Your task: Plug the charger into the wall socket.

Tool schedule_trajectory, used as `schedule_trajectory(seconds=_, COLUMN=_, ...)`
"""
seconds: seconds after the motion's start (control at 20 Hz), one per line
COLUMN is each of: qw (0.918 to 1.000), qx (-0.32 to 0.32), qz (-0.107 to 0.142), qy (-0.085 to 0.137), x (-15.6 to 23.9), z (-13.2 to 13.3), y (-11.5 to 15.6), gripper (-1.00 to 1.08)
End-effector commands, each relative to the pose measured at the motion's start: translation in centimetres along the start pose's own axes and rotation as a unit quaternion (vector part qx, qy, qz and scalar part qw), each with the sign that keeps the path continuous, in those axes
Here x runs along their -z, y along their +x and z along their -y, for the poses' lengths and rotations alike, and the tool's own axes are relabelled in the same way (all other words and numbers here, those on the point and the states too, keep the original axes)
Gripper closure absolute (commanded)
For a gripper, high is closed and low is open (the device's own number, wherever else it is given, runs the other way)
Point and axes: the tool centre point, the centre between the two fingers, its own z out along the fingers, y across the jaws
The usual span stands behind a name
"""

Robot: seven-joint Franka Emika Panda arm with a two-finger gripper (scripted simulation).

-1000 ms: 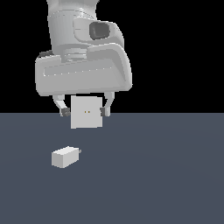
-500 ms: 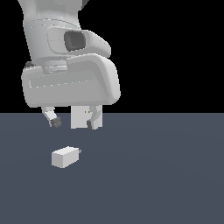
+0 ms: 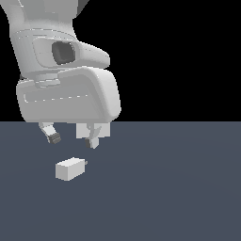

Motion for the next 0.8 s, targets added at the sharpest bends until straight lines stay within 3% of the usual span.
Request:
schedule_trajectory(seconds=0.0, qw=1.0000, qx=-0.003, qz=-0.002, qy=-0.001, x=-0.1, z=0.1, y=-0.1, gripper=-0.92)
schedule_trajectory(seconds=0.75, qw=1.0000, qx=-0.004, qz=-0.001, qy=-0.001, x=-3.5, z=0.0, y=-1.2, gripper=-0.92)
